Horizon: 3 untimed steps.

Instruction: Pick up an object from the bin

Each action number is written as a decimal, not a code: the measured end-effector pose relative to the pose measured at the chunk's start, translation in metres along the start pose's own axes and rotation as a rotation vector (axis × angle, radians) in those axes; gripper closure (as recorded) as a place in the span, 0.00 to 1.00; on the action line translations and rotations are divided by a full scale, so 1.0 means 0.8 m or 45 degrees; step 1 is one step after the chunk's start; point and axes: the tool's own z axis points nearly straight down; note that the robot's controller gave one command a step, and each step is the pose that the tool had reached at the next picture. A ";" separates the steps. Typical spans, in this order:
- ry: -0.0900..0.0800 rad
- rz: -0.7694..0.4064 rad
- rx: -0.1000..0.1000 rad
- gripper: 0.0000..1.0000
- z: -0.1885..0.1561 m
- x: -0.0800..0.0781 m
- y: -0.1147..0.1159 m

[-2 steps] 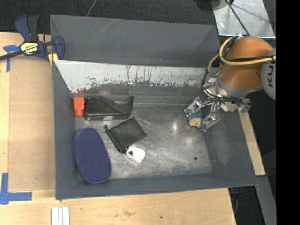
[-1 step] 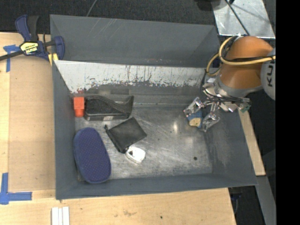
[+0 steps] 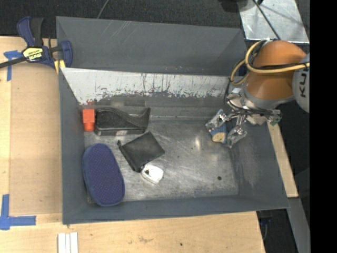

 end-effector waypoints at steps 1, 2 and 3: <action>-0.013 -0.012 -0.004 1.00 -0.001 0.008 0.003; 0.000 -0.007 0.004 1.00 0.000 0.004 0.005; 0.003 -0.026 0.010 1.00 -0.001 0.003 0.008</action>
Offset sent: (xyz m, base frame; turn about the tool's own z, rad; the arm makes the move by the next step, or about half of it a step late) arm -0.0118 -0.0124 -0.0044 -0.0119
